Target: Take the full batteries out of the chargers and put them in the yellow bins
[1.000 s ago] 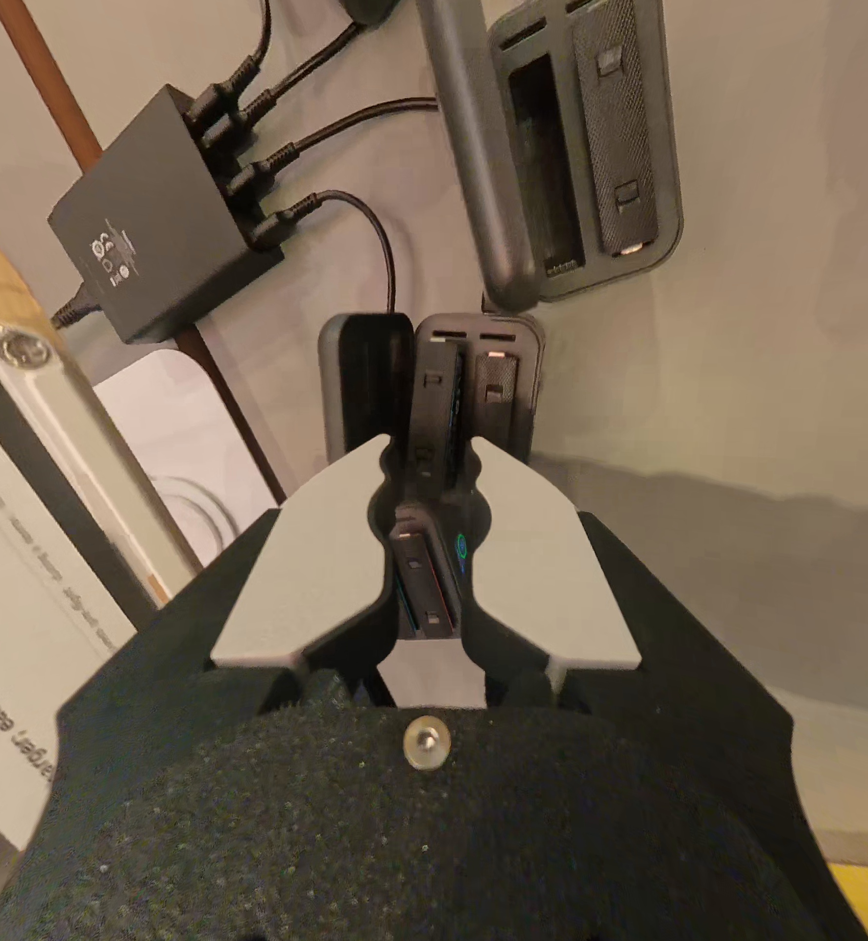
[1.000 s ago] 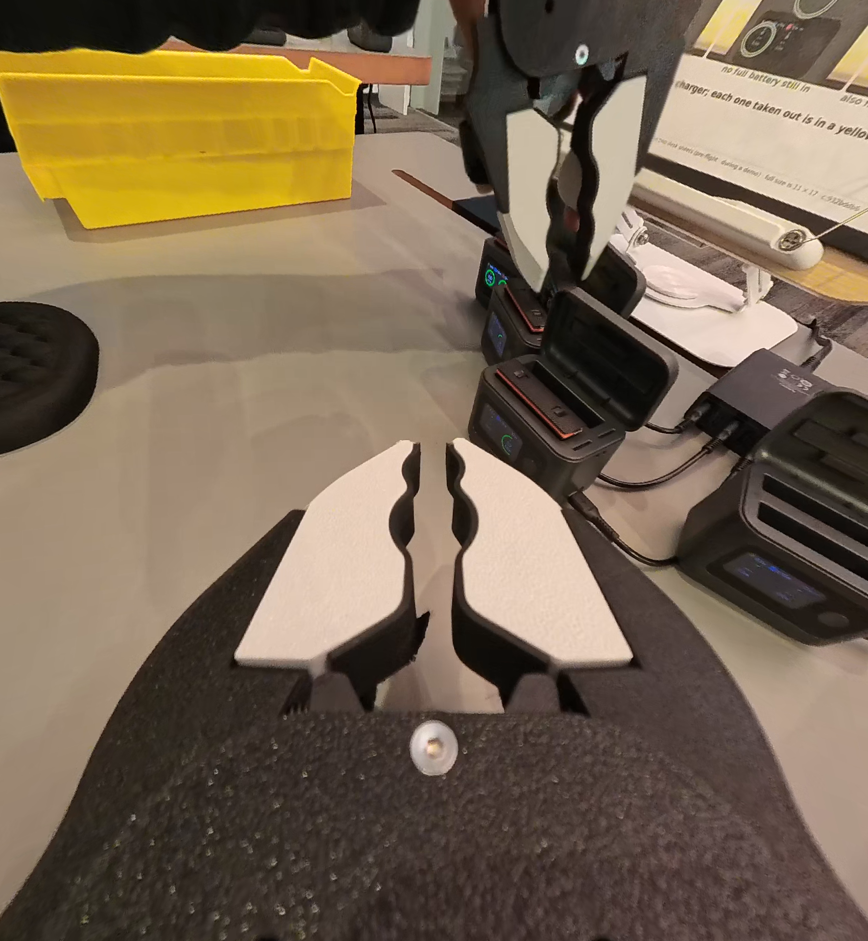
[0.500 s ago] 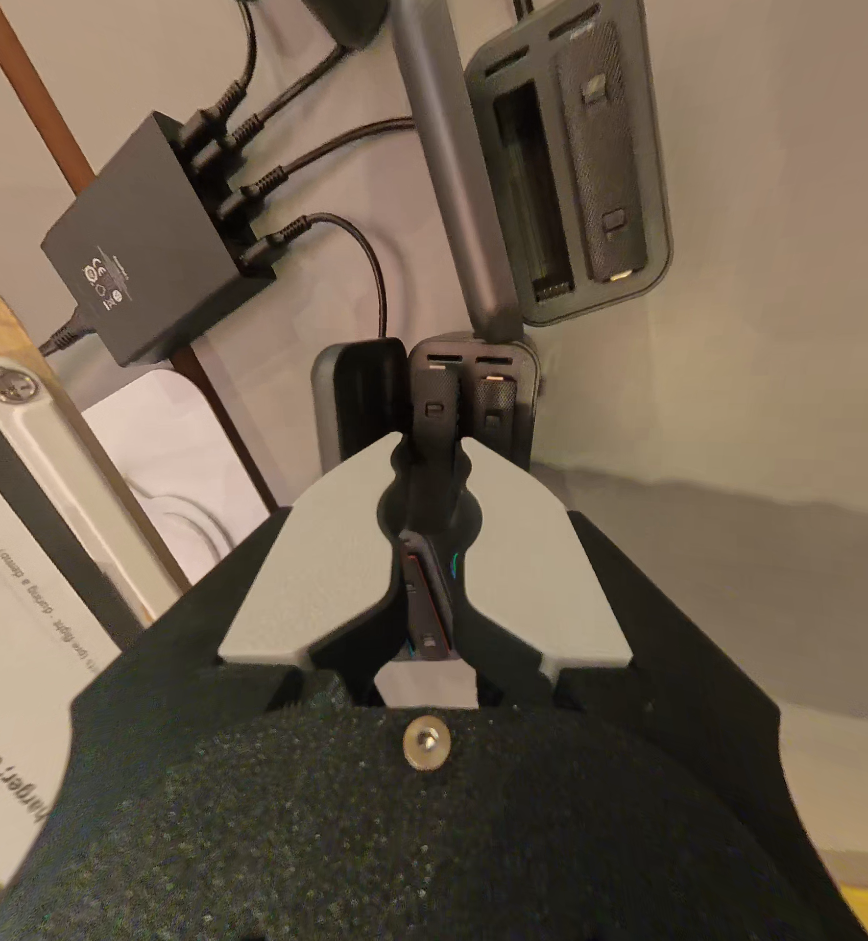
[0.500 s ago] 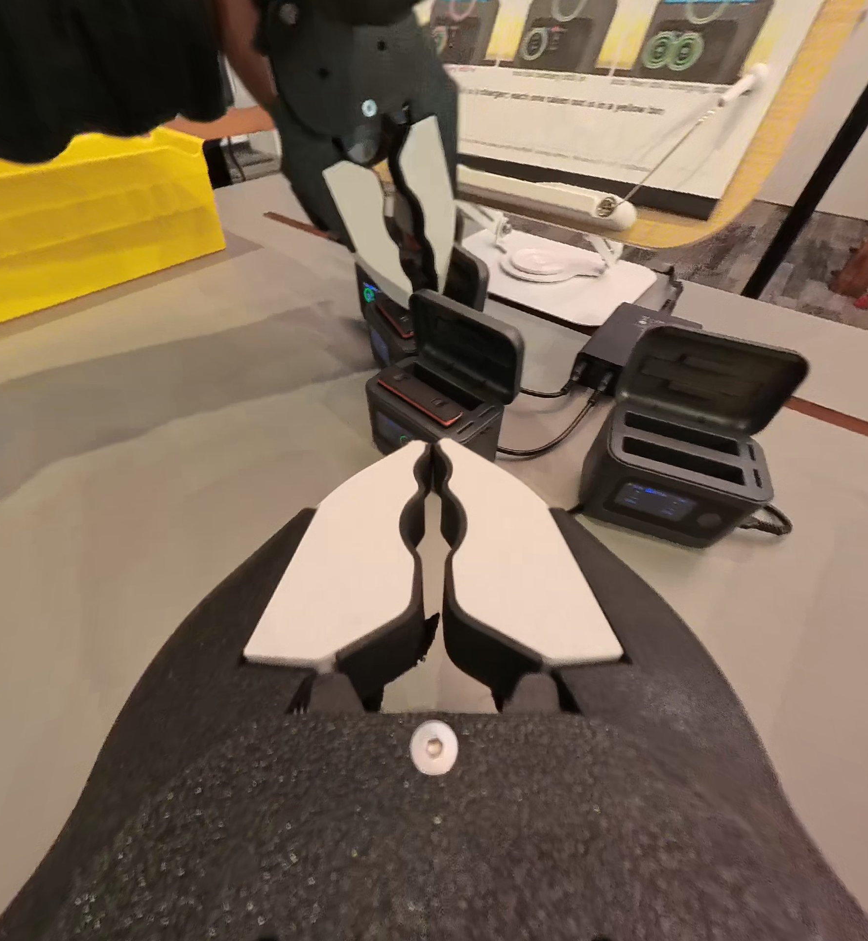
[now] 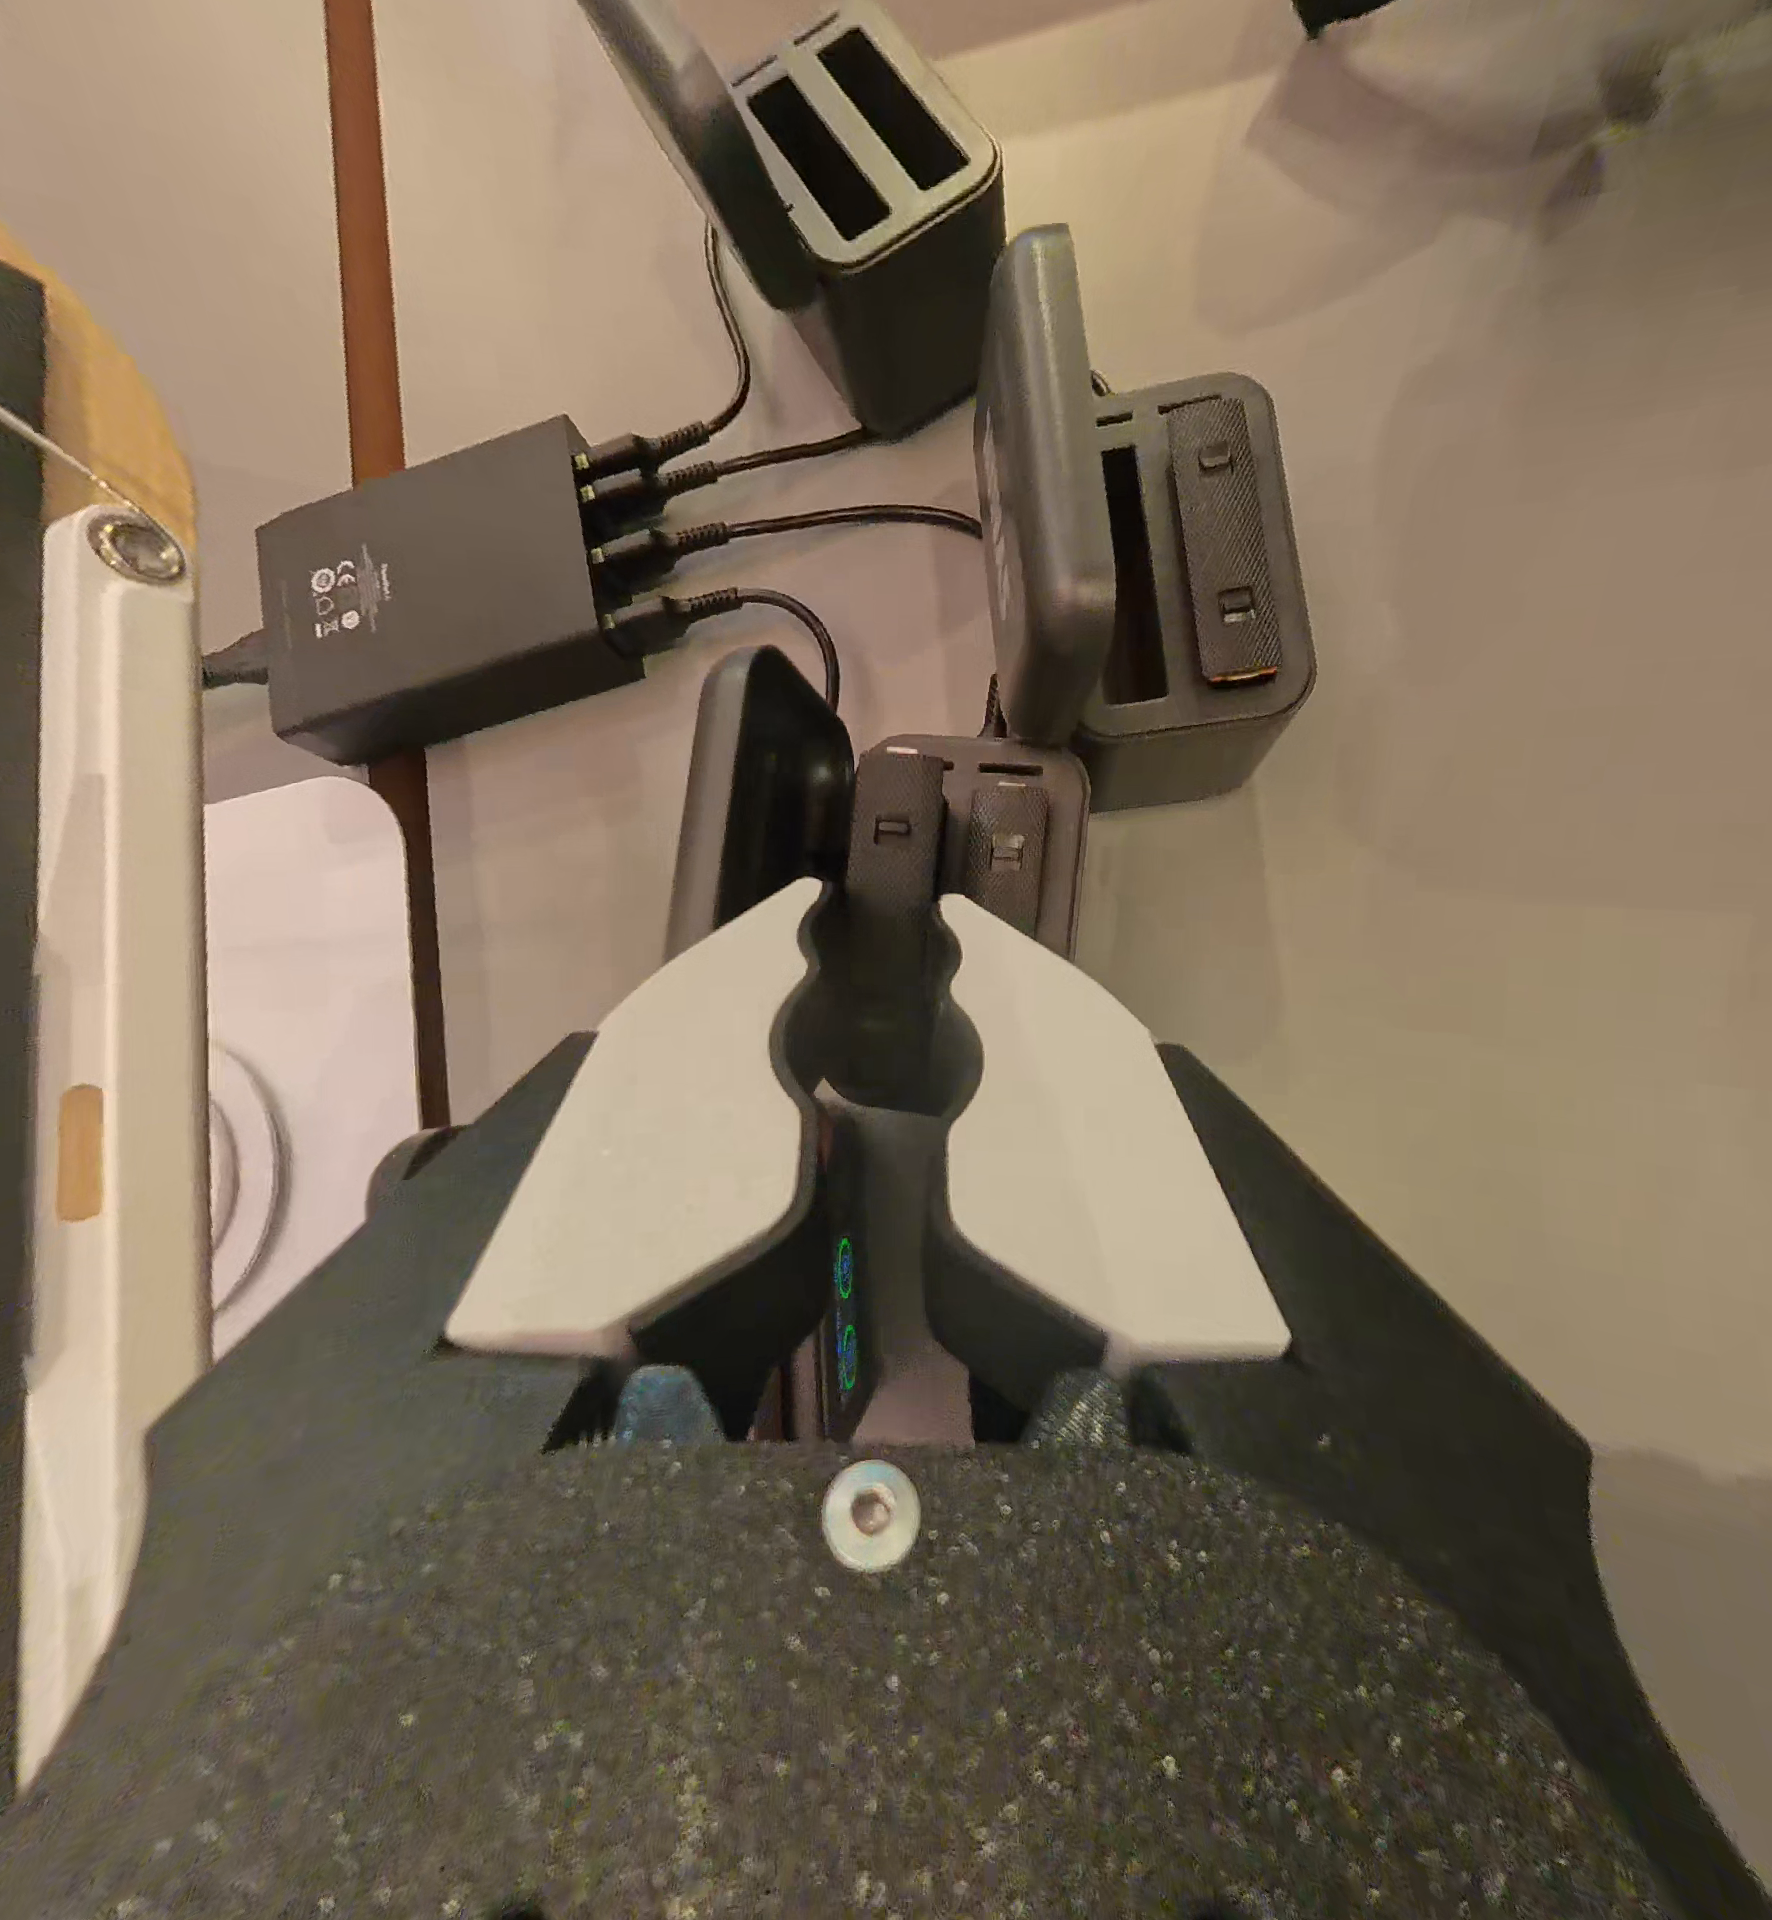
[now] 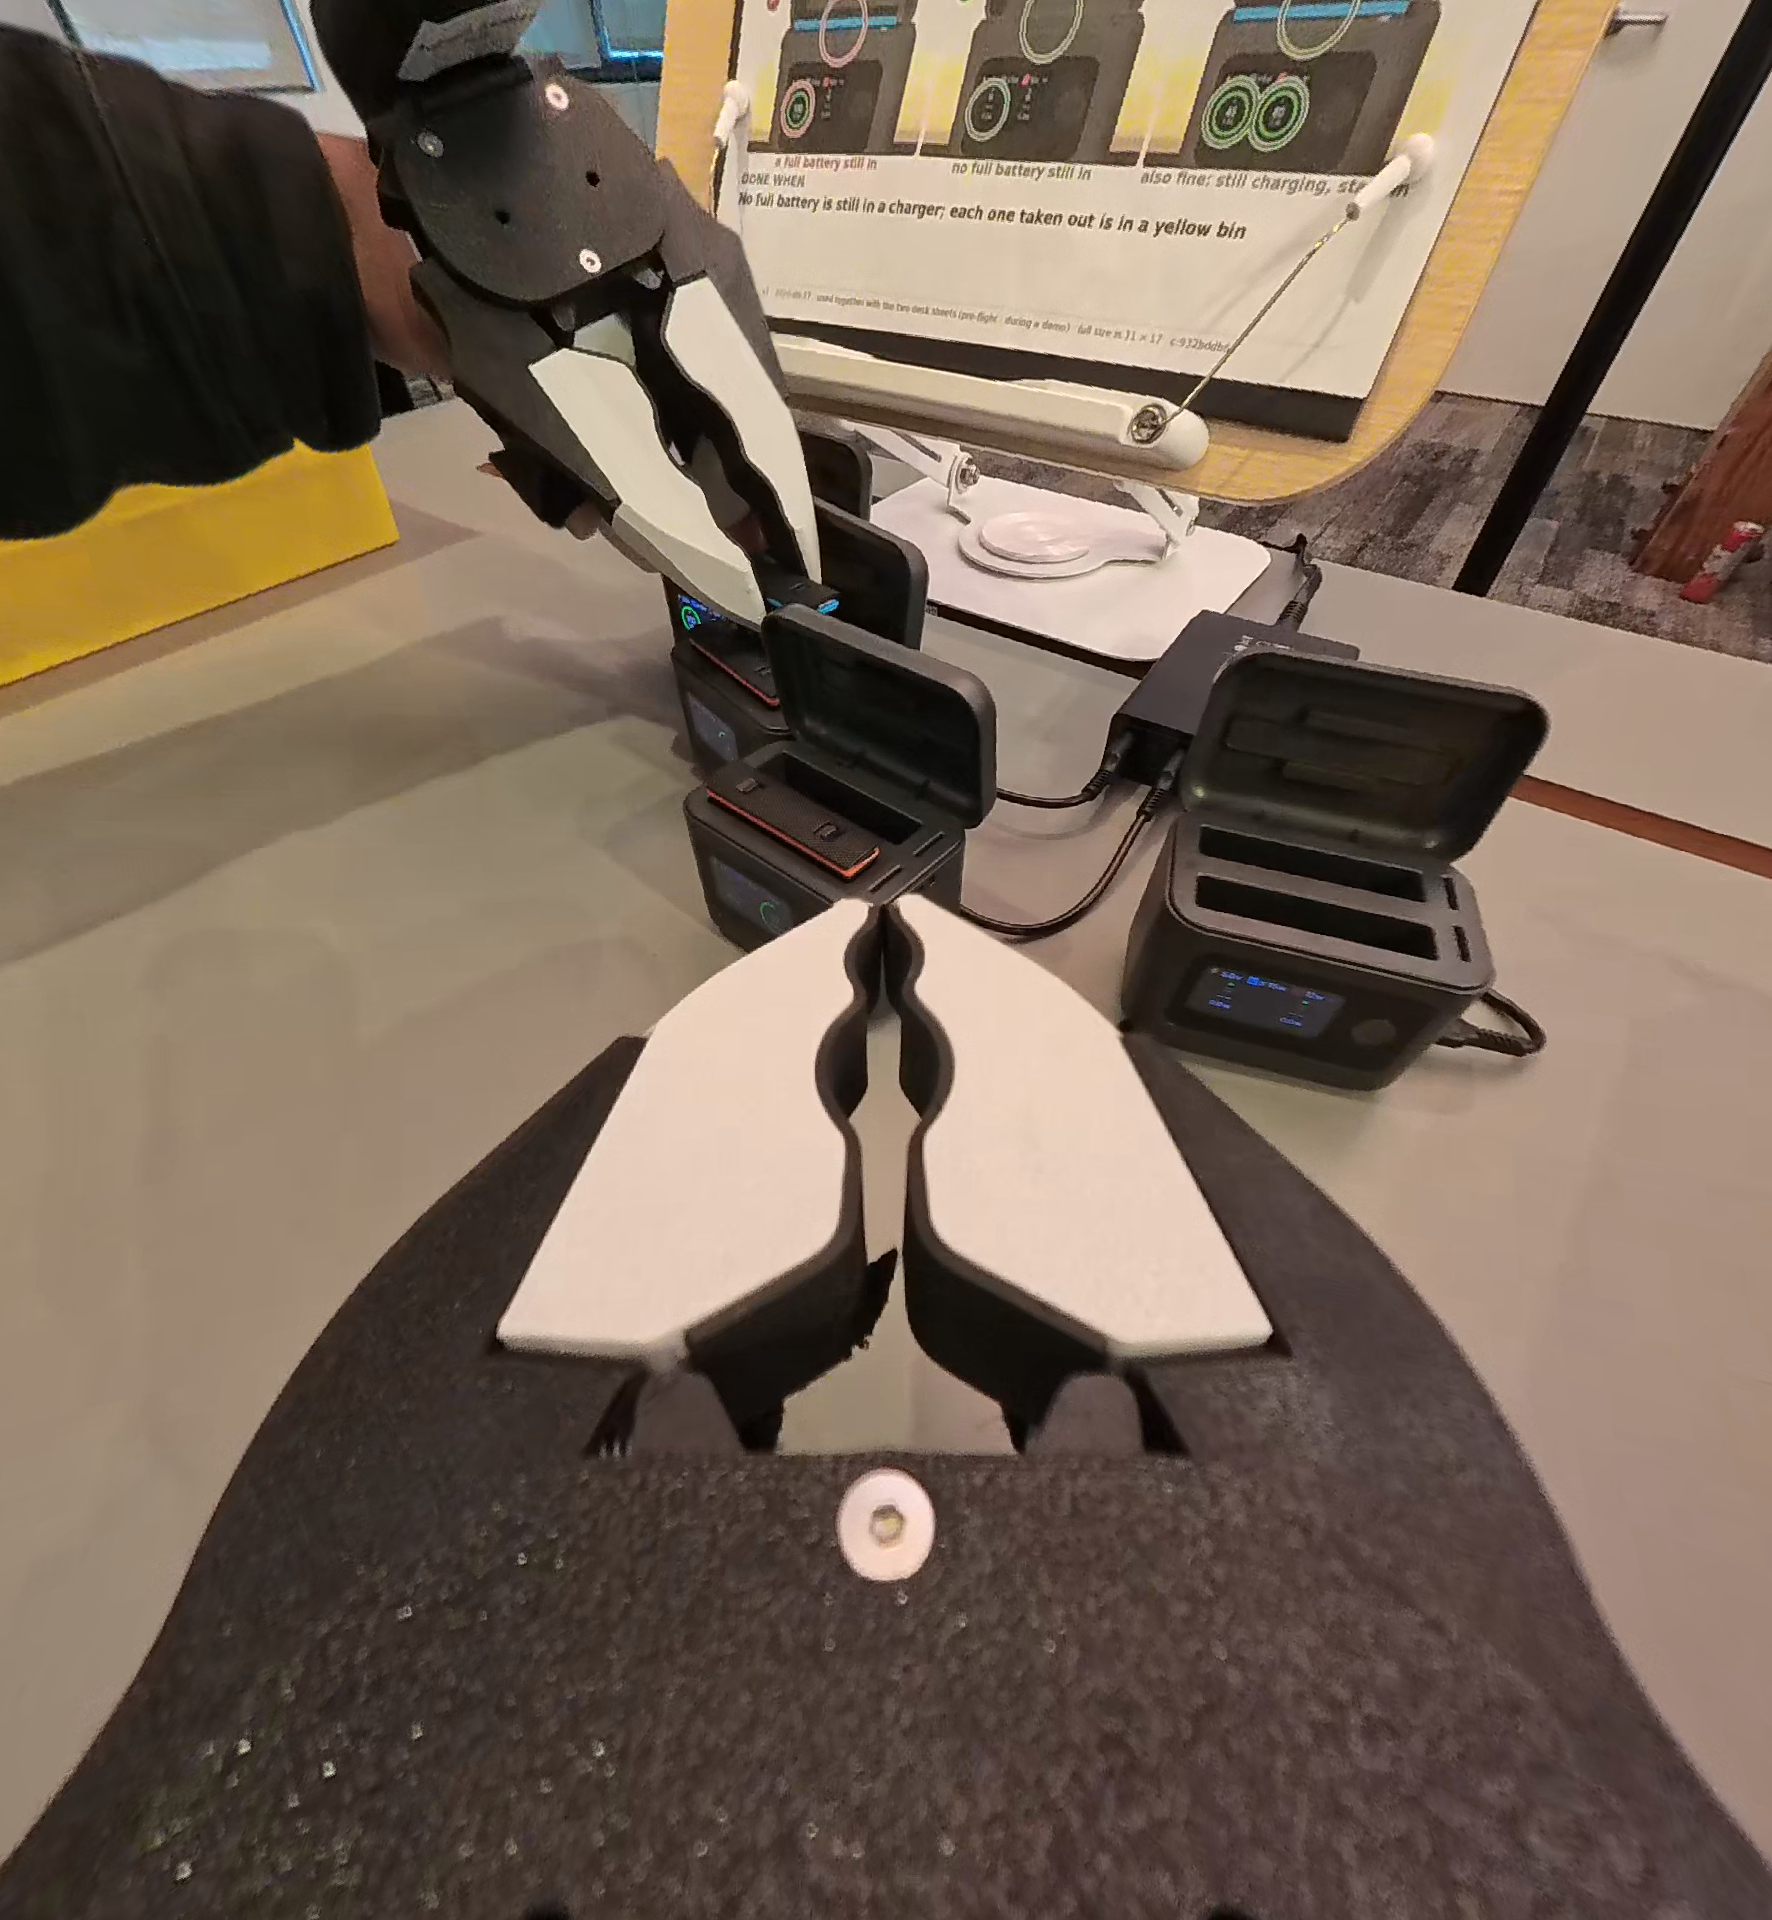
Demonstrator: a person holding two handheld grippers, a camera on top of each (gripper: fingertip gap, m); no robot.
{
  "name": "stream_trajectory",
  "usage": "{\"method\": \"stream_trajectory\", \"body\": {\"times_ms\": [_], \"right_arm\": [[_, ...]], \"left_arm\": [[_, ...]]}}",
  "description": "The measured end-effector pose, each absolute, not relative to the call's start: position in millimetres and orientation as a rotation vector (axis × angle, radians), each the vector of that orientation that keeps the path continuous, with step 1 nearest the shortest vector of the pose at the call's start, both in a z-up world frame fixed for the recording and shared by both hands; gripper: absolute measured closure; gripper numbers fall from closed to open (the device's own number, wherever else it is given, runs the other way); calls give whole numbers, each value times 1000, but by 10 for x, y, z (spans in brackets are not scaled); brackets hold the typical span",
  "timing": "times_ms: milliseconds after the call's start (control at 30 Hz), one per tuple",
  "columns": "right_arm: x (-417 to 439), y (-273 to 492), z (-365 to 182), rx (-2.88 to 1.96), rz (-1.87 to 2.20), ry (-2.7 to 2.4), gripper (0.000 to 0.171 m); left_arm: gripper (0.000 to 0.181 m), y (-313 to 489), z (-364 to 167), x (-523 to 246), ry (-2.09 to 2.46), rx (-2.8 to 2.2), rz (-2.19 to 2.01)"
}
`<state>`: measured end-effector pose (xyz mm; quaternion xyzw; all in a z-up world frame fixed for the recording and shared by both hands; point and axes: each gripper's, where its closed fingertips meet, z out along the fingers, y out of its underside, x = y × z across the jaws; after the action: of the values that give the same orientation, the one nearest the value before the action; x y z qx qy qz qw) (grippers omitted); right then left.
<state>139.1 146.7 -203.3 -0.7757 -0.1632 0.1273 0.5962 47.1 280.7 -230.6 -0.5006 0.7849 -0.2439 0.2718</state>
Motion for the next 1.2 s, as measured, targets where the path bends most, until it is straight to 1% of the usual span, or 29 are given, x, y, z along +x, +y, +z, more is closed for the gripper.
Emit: {"method": "stream_trajectory", "body": {"times_ms": [400,600,667,867,1100,1200], "right_arm": [[1459,1480,-2009,-1798,261,-355,171],[1578,1514,-2022,-1812,239,-290,171],[1568,1512,-2024,-1813,248,-290,171],[1544,1503,-2007,-1803,245,-309,171],[1531,1499,-2014,-1807,254,-315,171],[1522,1498,-2022,-1809,256,-316,171]], "left_arm": [[165,2790,-2373,490,2165,-1382,-588],[161,2771,-2222,485,2169,-1362,-533],[163,2786,-2205,497,2174,-1360,-485],[181,2888,-2303,492,2214,-1391,-330],[181,2883,-2376,438,2259,-1421,-284],[181,2888,-2380,432,2285,-1383,-183]]}}
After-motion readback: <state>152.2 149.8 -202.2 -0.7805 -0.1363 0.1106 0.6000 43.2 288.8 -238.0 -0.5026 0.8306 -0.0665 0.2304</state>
